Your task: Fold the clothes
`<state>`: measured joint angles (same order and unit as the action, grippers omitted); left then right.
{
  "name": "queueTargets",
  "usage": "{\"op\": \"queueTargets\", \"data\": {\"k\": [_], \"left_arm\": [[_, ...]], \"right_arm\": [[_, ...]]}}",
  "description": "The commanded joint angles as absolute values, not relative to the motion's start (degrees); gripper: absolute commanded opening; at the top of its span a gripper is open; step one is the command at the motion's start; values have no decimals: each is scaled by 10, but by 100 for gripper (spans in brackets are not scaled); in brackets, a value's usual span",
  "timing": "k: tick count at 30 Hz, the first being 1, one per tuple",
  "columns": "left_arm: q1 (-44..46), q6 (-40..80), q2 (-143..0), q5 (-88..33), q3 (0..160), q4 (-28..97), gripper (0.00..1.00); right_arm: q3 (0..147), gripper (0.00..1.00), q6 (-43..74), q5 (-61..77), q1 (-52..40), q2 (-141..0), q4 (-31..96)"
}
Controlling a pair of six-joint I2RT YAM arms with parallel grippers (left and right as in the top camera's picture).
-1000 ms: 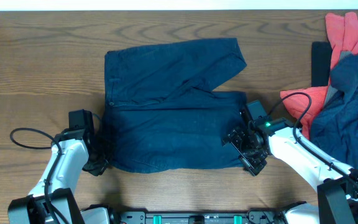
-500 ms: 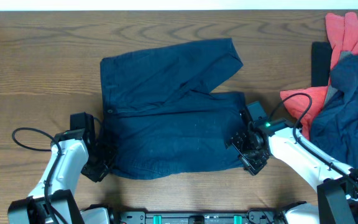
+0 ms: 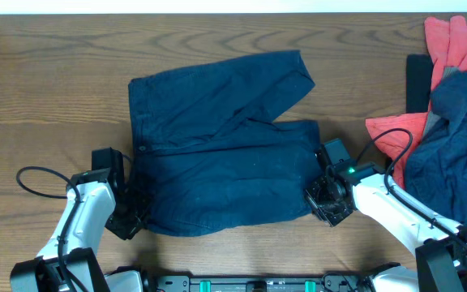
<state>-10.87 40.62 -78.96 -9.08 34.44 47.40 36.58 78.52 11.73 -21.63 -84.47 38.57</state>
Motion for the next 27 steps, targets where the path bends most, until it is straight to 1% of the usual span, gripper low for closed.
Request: {"op": "queueTargets", "data": {"k": [1,3,5,10,12,16,21,27], "left_arm": [[-111,401,-785,-90,353,487,6],[-111,397,-785,-90,357,497,6],[-111,378,-783,-95,369,513,6],[-111,314,-764,-116,430,586,6],[-111,288,-750,-116,456,621,6],[-111,258,-701,-116,500,692,6],[-111,236,-611,-118,533,752,6],[-111,228,-513,-149,573,799,6]], "right_arm": [[349,1,788,62,-221,-855,379],[349,1,781,54,-220,-855,379],[351,1,750,47,-213,-854,379],[381,1,598,32,-170,-826,390],[397,1,561,32,-149,-804,403],[441,1,491,16,-108,-735,446],[507,1,426,-22,-97,-656,515],[608,1,348,-21,-97,-631,576]]}}
